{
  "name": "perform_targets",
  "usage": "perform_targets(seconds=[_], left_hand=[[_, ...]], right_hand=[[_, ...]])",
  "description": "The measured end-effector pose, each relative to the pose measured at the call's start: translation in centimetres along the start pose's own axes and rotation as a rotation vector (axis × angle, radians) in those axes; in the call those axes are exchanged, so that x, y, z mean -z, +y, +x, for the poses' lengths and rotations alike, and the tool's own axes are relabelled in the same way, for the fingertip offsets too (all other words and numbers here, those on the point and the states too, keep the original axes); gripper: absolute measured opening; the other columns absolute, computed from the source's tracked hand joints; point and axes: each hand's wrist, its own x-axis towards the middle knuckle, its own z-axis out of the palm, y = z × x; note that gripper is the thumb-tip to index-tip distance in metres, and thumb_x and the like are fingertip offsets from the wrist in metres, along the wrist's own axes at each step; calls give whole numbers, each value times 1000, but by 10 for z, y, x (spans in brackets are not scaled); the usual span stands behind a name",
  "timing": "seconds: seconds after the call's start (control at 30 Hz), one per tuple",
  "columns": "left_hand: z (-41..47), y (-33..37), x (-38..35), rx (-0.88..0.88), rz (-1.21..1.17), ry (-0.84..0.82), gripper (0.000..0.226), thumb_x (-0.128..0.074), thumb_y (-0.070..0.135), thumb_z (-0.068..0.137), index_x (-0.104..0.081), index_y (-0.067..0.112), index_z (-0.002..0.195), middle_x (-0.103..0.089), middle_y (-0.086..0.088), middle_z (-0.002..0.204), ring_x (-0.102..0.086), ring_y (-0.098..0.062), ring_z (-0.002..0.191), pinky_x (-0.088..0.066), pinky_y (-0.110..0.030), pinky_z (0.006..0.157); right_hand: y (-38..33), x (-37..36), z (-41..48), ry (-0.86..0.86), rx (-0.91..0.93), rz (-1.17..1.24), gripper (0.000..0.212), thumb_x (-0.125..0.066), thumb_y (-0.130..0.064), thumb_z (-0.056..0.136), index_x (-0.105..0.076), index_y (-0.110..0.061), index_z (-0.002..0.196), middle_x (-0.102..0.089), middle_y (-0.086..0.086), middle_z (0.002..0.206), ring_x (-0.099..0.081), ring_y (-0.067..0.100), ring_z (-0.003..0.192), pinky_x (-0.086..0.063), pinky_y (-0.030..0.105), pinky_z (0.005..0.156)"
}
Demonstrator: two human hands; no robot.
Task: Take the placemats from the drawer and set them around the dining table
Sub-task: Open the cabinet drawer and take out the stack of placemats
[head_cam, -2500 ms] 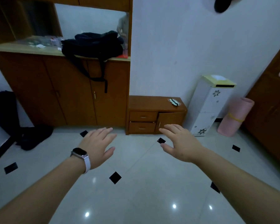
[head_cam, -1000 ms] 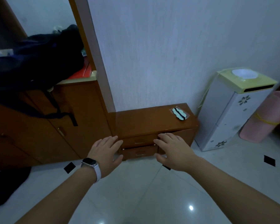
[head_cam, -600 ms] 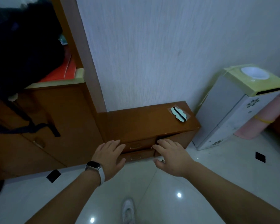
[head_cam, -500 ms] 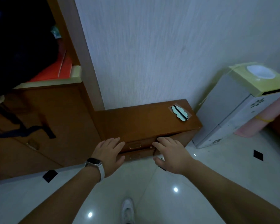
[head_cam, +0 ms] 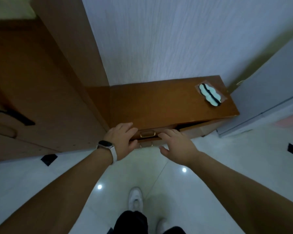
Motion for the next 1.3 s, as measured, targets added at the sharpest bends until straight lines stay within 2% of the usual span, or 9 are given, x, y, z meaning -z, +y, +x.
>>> perform_targets(seconds=[0.07,0.2,0.37,0.5,0.6,0.7,0.9,1.1,1.3], left_hand=[[15,-13,-39,19,18,24,49,-49,43,92,-49,22,136,-39,-6,149,-36,-28,134,-39,-45,103],[49,-45,-123,60,51,23,55,-45,47,93,-40,24,143,-31,-4,155,-28,-28,140,-31,-46,109],[94,-82,-199,94,114,69,60,-42,54,93,-34,26,146,-24,-3,158,-21,-26,144,-23,-46,114],[124,-101,-232,144,112,118,60,-40,56,93,-32,30,146,-18,0,159,-12,-24,146,-17,-52,115],[131,-104,-250,151,128,152,60,-38,58,93,-28,34,148,-19,2,159,-11,-23,146,-11,-54,115],[137,-106,-257,168,132,225,57,-31,59,94,-26,39,147,-21,6,159,-13,-19,146,-10,-53,115],[142,-106,-259,200,153,228,58,-27,63,93,-19,46,147,-14,12,160,-8,-14,147,-7,-48,116],[142,-105,-261,201,186,235,58,-24,65,93,-17,46,148,-15,11,160,-8,-15,147,-8,-49,116],[140,-105,-264,191,209,305,56,-27,63,93,-24,45,146,-24,9,157,-17,-18,144,-14,-49,114]], right_hand=[[13,-43,15,-1,6,6,41,-56,-37,90,-59,-18,126,-59,1,127,-54,24,116,-47,41,90],[42,-136,44,12,47,4,41,-56,-34,88,-61,-15,124,-61,3,120,-57,27,109,-46,40,83],[68,-226,84,24,79,5,43,-53,-38,93,-54,-19,131,-56,1,130,-50,25,119,-43,41,94],[88,-274,119,33,111,11,42,-50,-36,96,-52,-19,134,-55,1,131,-48,24,119,-41,40,95],[100,-294,138,38,115,3,41,-50,-35,96,-52,-17,133,-55,3,129,-49,25,117,-44,42,95],[108,-310,154,32,151,-8,38,-50,-35,95,-56,-16,127,-61,5,117,-56,27,106,-48,41,88],[113,-334,169,-30,159,-39,40,-46,-37,97,-52,-19,131,-61,5,115,-58,27,103,-47,37,81],[114,-346,168,40,157,-51,36,-46,-35,97,-54,-18,129,-62,5,112,-58,27,100,-41,38,86],[111,-354,164,91,149,-28,36,-47,-38,96,-57,-19,125,-63,3,109,-58,26,99,-39,38,87]])
